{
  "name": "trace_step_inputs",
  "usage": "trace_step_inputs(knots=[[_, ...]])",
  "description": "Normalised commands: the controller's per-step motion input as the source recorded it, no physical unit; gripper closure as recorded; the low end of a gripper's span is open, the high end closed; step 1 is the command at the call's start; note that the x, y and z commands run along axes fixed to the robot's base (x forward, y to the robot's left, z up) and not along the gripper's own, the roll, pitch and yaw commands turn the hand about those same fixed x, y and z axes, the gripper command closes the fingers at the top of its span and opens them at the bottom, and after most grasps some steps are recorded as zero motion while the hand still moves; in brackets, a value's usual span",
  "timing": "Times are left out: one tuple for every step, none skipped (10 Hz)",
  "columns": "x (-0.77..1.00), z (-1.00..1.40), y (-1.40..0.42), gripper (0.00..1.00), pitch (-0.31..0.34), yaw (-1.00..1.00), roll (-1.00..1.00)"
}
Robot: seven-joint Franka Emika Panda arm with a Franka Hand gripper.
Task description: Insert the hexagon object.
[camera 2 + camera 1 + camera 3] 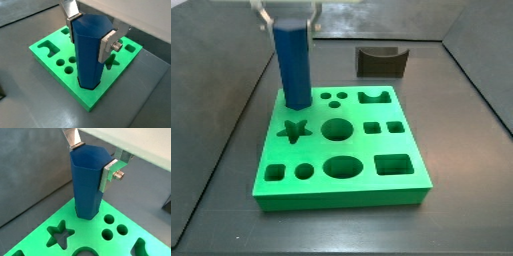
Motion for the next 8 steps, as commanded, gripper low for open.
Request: trace_step_inputs(knots=[[-0.08, -0.39, -0.23, 1.00, -0.270, 0.03, 0.03], [0.00, -0.39, -0.23, 1.00, -0.180, 0.00, 0.09], [0.08, -0.45, -0.17, 1.00, -0.140, 0.01, 0.16], [0.06, -0.46, -0.04, 1.00, -0.159, 0.05, 0.17], [0.00, -0.48, 0.00, 1.00, -0.230, 0.06, 0.09], [-0.11, -0.47, -0.05, 1.00, -0.299, 0.00, 0.00], [-0.01, -0.45, -0.05, 1.00, -0.270, 0.01, 0.00], [0.00, -0.01, -0.08, 1.00, 0.000, 0.01, 0.04]])
